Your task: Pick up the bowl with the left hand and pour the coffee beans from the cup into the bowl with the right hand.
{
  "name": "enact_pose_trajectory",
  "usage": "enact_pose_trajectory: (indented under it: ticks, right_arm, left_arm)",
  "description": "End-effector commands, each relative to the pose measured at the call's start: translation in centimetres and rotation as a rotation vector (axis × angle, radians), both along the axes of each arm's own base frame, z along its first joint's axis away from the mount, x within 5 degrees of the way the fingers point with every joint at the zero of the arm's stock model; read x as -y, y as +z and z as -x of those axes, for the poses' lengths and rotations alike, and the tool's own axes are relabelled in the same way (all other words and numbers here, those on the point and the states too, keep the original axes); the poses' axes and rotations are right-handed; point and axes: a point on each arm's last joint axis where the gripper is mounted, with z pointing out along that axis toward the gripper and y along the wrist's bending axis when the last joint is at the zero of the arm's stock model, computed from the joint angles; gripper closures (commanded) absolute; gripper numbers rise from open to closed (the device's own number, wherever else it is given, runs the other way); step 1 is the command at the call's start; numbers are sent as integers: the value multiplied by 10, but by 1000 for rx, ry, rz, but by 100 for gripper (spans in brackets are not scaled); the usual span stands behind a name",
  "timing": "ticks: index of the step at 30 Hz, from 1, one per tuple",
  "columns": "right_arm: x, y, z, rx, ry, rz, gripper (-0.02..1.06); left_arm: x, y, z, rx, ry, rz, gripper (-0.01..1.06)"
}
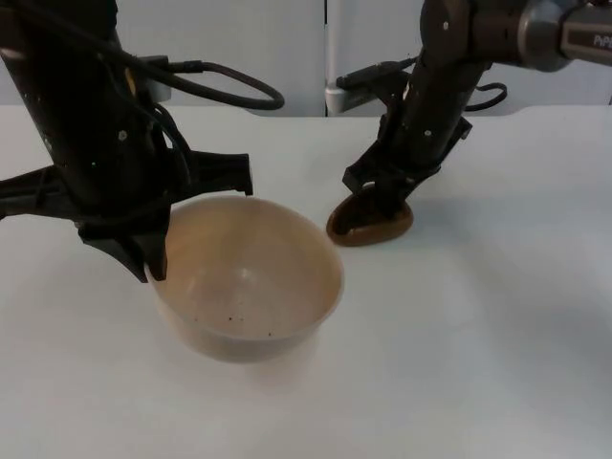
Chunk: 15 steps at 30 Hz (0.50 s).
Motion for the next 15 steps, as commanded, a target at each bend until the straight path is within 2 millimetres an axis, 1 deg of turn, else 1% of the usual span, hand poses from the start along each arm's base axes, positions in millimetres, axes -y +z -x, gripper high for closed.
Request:
enact_pose_trajectory:
  ticks: [1,7,10,11,14,15]
  right_arm:
    - [-1,3,0,9,4,4,105]
    - [0,12,2,2,5,5,105]
    - [0,24,3,5,6,1,105]
    - [0,24,3,5,6,1,105]
    - [2,43,5,20,5,-6,105]
    - [2,43,5,20,5,-6,105]
  left_arm:
    - [0,1,1,3,-5,-6,100]
    - [0,1,1,3,-5,-6,100]
    - [1,1,1,5,-5,-5,100]
    - [1,1,1,5,-5,-5,100]
    - [1,1,1,5,-5,-5,100]
    - [1,1,1,5,-5,-5,100]
